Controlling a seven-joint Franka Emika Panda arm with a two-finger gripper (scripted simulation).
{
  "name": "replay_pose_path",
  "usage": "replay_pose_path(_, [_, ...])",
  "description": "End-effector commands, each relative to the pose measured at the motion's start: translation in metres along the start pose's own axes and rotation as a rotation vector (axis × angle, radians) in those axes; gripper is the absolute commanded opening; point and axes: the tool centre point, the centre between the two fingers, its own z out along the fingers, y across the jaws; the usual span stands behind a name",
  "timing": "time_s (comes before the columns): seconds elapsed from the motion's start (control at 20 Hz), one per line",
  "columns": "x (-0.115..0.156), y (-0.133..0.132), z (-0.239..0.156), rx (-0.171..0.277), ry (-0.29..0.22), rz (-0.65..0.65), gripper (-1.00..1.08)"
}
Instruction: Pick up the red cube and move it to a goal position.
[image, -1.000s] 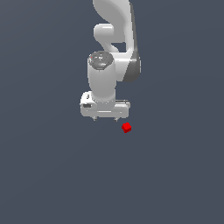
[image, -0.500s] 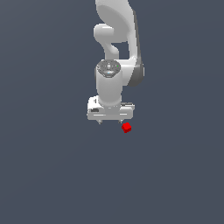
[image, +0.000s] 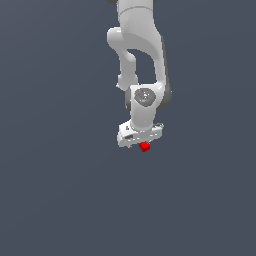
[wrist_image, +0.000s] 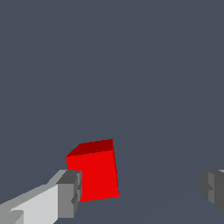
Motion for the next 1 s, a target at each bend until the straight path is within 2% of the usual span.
replay_pose_path(0.0, [-0.003, -0.015, 0.018, 0.000, 0.002, -0.055, 1.00])
replay_pose_path(0.4, [-0.010, -0.039, 0.050, -0.003, 0.002, -0.150, 1.00])
replay_pose_path(0.85, [-0.009, -0.037, 0.048, -0.005, 0.001, -0.142, 1.00])
replay_pose_path(0.9, [-0.009, -0.037, 0.048, -0.005, 0.001, -0.142, -1.00])
replay_pose_path(0.95, [-0.009, -0.037, 0.048, -0.005, 0.001, -0.142, -1.00])
